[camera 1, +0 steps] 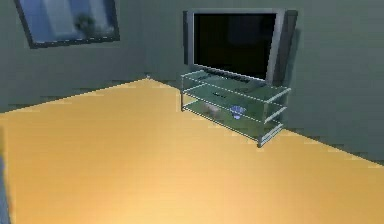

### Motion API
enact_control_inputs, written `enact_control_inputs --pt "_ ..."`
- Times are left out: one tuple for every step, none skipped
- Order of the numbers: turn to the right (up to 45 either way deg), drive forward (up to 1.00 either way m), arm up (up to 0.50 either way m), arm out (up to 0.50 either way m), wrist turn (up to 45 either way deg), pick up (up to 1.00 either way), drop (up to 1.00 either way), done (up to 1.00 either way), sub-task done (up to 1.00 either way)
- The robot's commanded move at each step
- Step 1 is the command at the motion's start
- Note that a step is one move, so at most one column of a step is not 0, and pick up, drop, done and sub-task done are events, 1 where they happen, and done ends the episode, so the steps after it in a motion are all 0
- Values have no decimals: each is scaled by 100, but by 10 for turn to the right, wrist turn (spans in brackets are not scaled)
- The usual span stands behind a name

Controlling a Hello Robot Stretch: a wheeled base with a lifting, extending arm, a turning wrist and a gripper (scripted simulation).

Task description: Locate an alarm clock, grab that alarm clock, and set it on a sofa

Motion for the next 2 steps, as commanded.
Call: enact_control_inputs --pt "450 0 0 0 0 0 0 0 0" --pt "450 0 0 0 0 0 0 0 0"
